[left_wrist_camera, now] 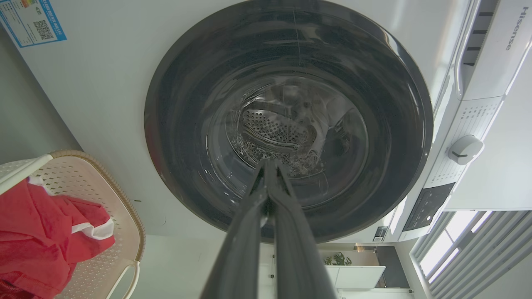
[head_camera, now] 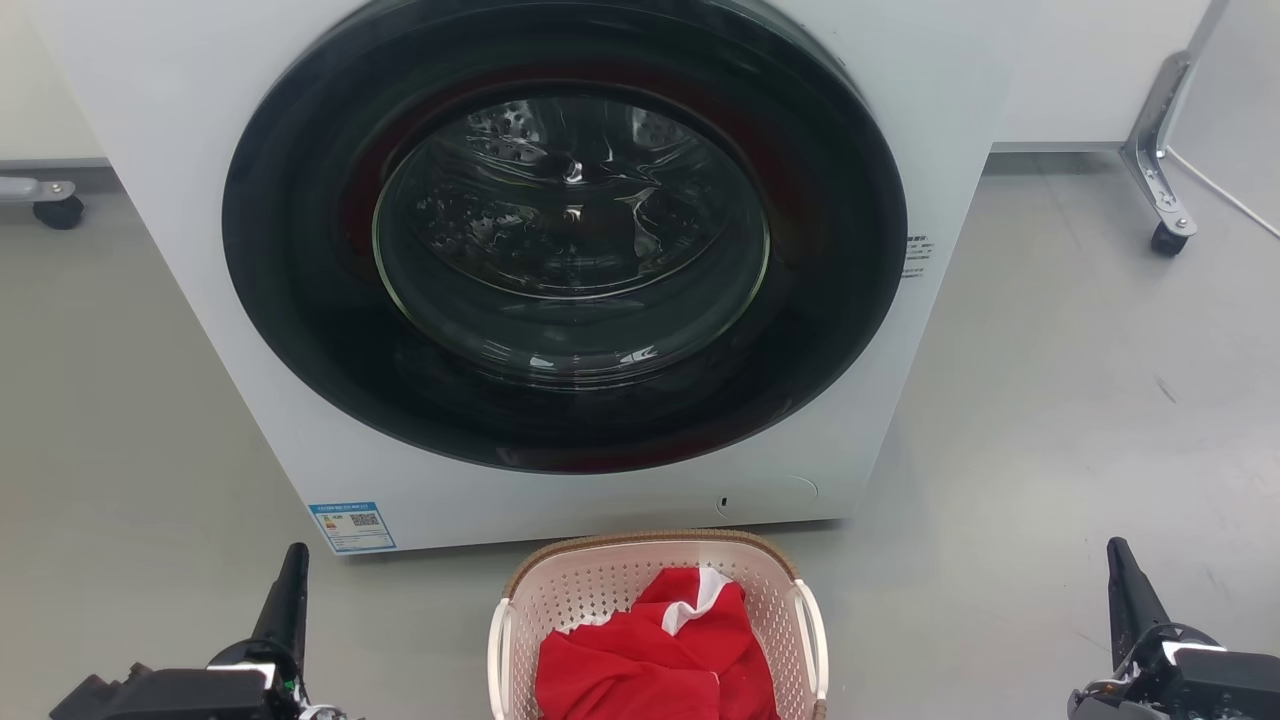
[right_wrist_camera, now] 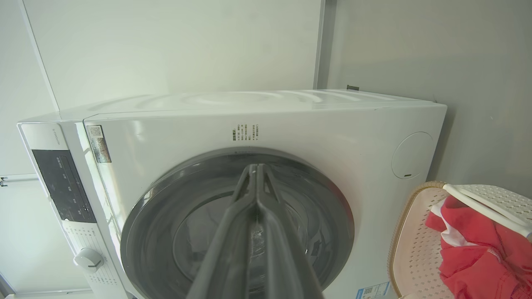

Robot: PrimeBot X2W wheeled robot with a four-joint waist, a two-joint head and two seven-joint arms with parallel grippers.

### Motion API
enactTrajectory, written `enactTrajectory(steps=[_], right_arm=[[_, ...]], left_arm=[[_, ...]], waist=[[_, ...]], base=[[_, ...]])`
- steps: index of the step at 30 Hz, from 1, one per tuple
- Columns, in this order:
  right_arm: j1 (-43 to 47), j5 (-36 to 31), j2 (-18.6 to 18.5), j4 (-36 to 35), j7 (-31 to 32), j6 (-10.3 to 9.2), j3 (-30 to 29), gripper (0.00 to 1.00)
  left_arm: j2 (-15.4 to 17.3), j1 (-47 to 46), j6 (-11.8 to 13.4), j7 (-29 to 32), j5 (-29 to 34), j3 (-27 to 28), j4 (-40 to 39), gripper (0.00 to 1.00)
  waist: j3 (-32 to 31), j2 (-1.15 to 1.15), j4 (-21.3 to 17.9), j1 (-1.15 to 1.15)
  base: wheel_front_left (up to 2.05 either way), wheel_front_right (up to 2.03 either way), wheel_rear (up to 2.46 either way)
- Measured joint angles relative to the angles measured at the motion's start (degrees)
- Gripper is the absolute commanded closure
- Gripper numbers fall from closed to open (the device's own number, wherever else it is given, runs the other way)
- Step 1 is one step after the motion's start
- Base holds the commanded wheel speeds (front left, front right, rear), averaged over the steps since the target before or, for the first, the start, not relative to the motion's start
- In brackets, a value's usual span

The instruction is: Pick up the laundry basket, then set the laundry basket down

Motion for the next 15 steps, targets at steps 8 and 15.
enactTrajectory(steps=[8,15], right_arm=[[0.0,0.0,0.0,0.0,0.0,0.0,0.0,1.0],[0.0,0.0,0.0,0.0,0.0,0.0,0.0,1.0]], left_arm=[[0.0,0.0,0.0,0.0,0.0,0.0,0.0,1.0],[0.0,0.0,0.0,0.0,0.0,0.0,0.0,1.0]], waist=[[0.0,0.0,0.0,0.0],[0.0,0.0,0.0,0.0]], base=[[0.0,0.0,0.0],[0.0,0.0,0.0]])
